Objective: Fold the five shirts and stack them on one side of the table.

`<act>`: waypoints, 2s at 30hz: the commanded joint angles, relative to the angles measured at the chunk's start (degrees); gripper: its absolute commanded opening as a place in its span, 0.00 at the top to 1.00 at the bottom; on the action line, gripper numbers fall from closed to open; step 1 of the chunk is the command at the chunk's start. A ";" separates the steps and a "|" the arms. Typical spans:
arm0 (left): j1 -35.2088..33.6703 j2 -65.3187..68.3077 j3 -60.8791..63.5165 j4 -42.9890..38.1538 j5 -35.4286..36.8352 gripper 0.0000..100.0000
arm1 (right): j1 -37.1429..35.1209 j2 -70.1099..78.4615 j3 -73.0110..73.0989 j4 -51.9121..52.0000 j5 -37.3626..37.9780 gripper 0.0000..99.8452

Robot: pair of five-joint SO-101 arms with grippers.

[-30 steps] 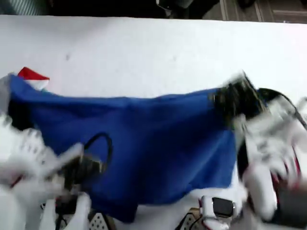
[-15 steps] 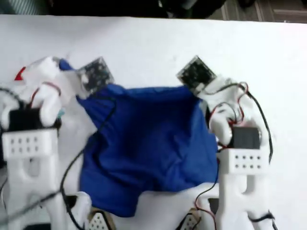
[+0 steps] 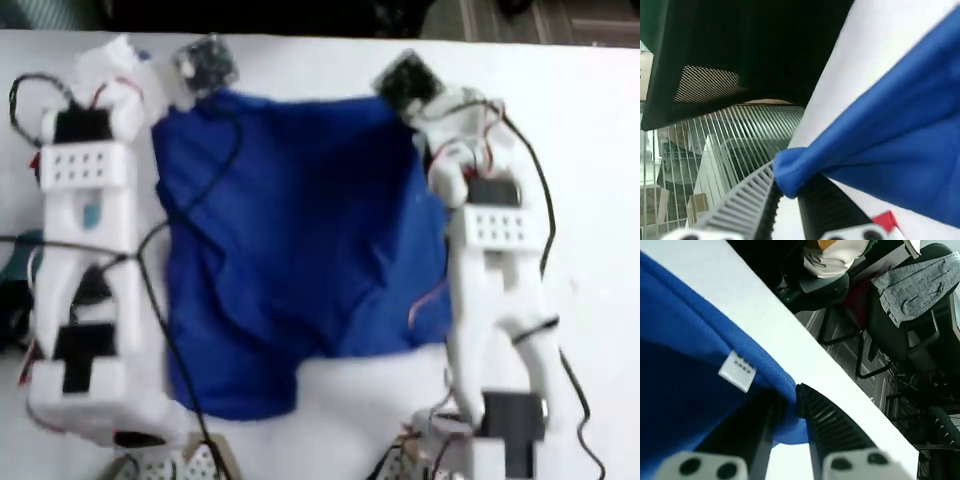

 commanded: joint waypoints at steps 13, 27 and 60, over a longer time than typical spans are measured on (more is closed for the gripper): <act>5.23 28.44 -52.84 37.27 -0.53 0.98 | 1.89 17.71 -21.63 2.77 0.53 0.98; 4.18 9.89 -31.12 51.78 2.02 0.98 | 2.24 13.23 -21.27 31.34 0.53 0.98; 2.33 -0.31 -20.31 28.84 28.22 0.86 | 0.31 17.63 -28.40 21.32 -6.77 0.79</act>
